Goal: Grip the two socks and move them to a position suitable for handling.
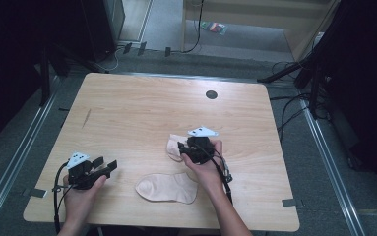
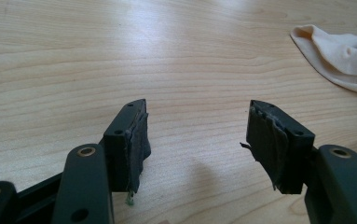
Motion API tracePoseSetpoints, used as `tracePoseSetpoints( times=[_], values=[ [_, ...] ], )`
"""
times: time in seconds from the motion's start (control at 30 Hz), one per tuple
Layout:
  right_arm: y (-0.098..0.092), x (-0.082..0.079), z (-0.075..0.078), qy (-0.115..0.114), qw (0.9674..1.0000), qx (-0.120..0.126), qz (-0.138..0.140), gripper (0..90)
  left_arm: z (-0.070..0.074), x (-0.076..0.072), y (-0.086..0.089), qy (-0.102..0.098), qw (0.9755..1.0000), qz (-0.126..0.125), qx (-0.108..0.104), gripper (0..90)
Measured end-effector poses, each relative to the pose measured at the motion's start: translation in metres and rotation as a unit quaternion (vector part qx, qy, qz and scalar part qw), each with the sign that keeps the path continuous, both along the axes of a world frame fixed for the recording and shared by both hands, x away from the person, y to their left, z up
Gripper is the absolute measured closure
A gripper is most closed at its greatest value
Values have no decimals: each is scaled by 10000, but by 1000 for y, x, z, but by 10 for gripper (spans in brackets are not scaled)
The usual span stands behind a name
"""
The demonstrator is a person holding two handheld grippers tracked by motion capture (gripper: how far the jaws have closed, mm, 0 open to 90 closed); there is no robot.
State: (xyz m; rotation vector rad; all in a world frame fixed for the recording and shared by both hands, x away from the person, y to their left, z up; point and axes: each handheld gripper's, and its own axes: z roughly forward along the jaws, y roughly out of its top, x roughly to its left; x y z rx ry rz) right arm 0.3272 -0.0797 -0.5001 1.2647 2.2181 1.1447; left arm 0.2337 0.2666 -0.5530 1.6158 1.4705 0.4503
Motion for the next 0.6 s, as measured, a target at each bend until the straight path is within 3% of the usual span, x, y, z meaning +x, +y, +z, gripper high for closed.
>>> tracePoseSetpoints(
  times=[0.07,0.17,0.23,0.3,0.47,0.57,0.6],
  values=[
    [-5,-3,2,-180,9997,-126,135,654,0,0,0,17,10000,4,-9,390],
    [-1,-11,-4,-344,9967,-436,586,702,0,1,0,18,10000,4,-7,391],
    [1,-15,-8,-355,9949,-566,749,704,0,1,0,24,10000,8,-14,391],
    [6,-22,-20,-393,9898,-799,1116,648,0,0,0,22,10000,1,-6,391],
    [5,-22,-27,-409,9893,-875,1096,615,-1,1,0,28,10000,-8,-9,391],
    [4,-20,-30,-382,9894,-955,1022,664,-1,1,0,30,10000,-18,-9,391],
    [4,-19,-32,-345,9886,-1003,1064,724,-1,1,0,31,10000,-21,-10,391]
  ],
)
